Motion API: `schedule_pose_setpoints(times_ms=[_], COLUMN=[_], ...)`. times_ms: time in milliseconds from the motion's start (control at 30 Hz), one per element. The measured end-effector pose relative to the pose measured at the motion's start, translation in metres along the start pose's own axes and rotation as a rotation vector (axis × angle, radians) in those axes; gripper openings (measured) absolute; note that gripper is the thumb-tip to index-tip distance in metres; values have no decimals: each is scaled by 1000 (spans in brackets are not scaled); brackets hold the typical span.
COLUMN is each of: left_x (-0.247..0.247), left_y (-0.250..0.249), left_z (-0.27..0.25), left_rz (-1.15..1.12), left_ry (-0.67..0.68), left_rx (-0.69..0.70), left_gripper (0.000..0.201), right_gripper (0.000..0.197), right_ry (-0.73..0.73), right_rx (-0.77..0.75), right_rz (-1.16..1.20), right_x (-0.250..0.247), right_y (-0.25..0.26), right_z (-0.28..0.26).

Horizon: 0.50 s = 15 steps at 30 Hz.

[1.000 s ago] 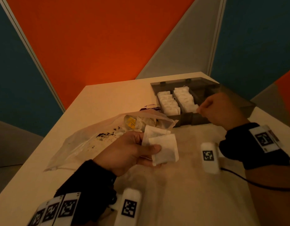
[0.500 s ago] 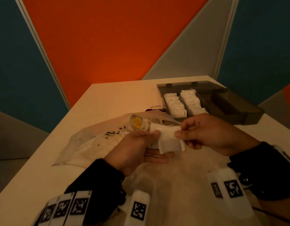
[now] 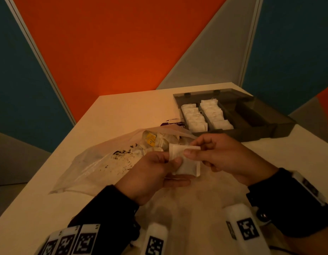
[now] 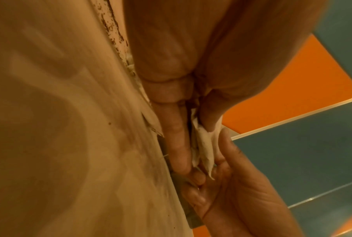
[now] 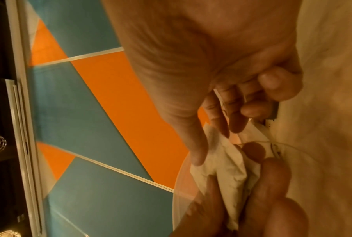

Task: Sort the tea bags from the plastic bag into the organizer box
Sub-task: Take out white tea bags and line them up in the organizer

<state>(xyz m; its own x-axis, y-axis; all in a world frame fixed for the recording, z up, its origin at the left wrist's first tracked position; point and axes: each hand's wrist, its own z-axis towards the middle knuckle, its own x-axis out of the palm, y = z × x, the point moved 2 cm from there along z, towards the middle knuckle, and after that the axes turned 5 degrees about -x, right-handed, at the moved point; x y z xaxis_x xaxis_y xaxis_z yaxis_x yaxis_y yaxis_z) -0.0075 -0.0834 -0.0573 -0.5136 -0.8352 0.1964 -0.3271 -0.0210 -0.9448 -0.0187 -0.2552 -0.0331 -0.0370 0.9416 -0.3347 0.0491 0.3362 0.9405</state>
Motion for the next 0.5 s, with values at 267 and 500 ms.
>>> schedule_pose_setpoints(times_ms=[267, 500], left_x=[6, 6], left_y=[2, 2], left_z=[-3, -6], left_rz=[71, 37], left_ry=[81, 141], left_rx=[-11, -17], left_gripper=[27, 29], right_gripper=[4, 9], right_ry=[50, -73], right_rx=[-60, -28], right_rz=[63, 129], right_x=[-4, -29], right_y=[-2, -5], right_z=[-1, 4])
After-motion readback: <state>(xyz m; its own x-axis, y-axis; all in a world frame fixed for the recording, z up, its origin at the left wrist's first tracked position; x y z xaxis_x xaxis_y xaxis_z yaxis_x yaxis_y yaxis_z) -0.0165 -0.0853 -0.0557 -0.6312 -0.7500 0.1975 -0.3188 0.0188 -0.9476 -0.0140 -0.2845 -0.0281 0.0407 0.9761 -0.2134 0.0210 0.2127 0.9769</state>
